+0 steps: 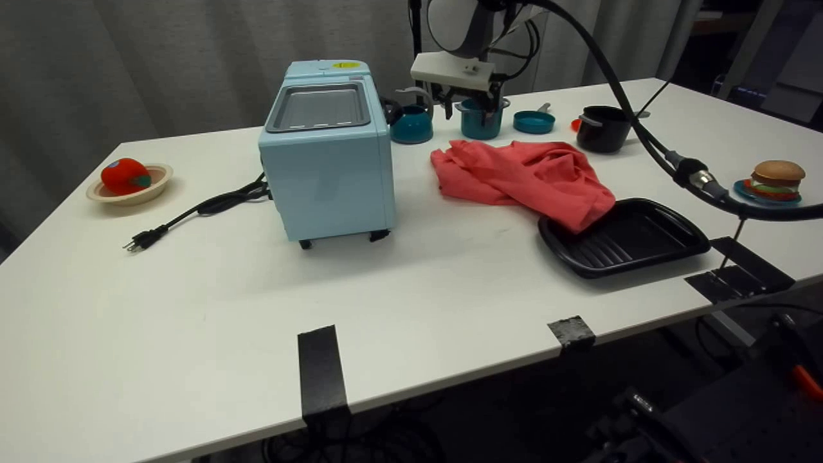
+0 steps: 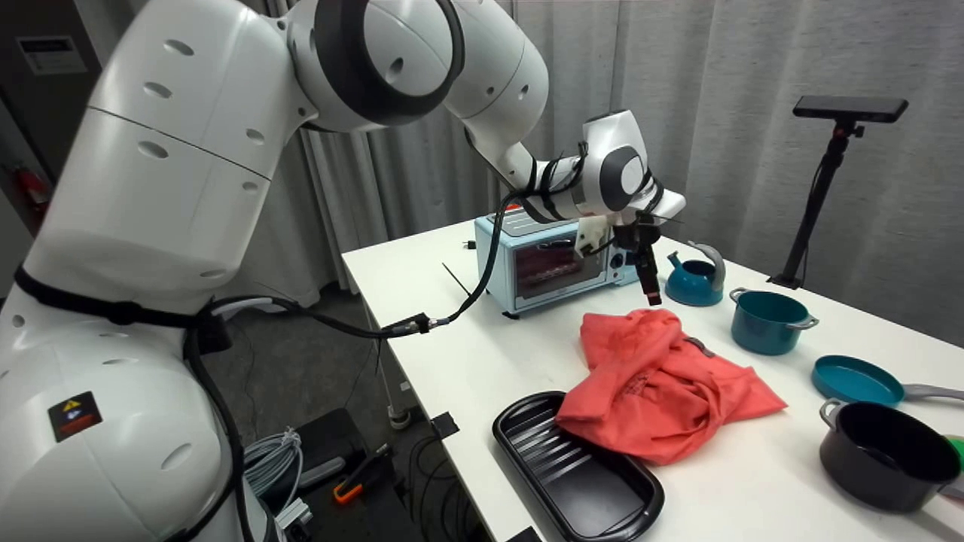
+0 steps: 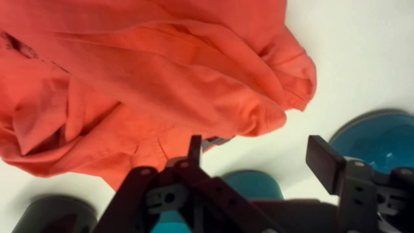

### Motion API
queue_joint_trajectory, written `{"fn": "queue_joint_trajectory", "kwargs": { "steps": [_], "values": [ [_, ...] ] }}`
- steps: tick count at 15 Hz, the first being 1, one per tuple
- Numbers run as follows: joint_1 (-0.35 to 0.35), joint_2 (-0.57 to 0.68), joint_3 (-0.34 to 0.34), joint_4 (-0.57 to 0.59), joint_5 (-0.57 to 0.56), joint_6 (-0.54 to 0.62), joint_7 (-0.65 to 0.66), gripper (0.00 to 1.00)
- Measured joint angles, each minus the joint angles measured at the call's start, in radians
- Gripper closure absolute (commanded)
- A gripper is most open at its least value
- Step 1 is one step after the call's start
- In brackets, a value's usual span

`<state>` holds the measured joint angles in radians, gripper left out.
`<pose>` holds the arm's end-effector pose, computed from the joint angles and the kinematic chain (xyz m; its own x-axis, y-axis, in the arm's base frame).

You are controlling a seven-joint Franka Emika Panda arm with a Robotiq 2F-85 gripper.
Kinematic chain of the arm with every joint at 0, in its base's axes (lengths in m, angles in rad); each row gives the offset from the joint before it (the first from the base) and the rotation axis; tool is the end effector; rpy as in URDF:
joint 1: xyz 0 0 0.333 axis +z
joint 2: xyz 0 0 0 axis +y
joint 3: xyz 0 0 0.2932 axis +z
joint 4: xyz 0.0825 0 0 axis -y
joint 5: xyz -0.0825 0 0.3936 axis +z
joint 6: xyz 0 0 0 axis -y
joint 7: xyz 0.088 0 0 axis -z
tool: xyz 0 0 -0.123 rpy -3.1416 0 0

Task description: Fold the sweatshirt

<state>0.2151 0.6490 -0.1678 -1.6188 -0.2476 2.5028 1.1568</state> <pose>0.7112 0.0469 0.2337 0.5883 -0.7327 0.3420 -0.7623 -0.6437 -0.0677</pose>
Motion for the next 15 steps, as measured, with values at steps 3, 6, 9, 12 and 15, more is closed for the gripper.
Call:
{"fn": "queue_joint_trajectory", "kwargs": {
  "steps": [3, 6, 9, 12, 15],
  "values": [
    [-0.025, -0.07, 0.045, -0.097, 0.048, -0.076, -0.151, 0.0],
    [-0.037, -0.154, 0.053, -0.195, 0.052, -0.172, -0.278, 0.0],
    [-0.048, -0.223, 0.053, -0.289, 0.051, -0.227, -0.386, 0.0],
    [-0.059, -0.257, 0.053, -0.379, 0.051, -0.228, -0.465, 0.0],
    [-0.071, -0.268, 0.053, -0.45, 0.051, -0.226, -0.512, 0.0]
  ]
}}
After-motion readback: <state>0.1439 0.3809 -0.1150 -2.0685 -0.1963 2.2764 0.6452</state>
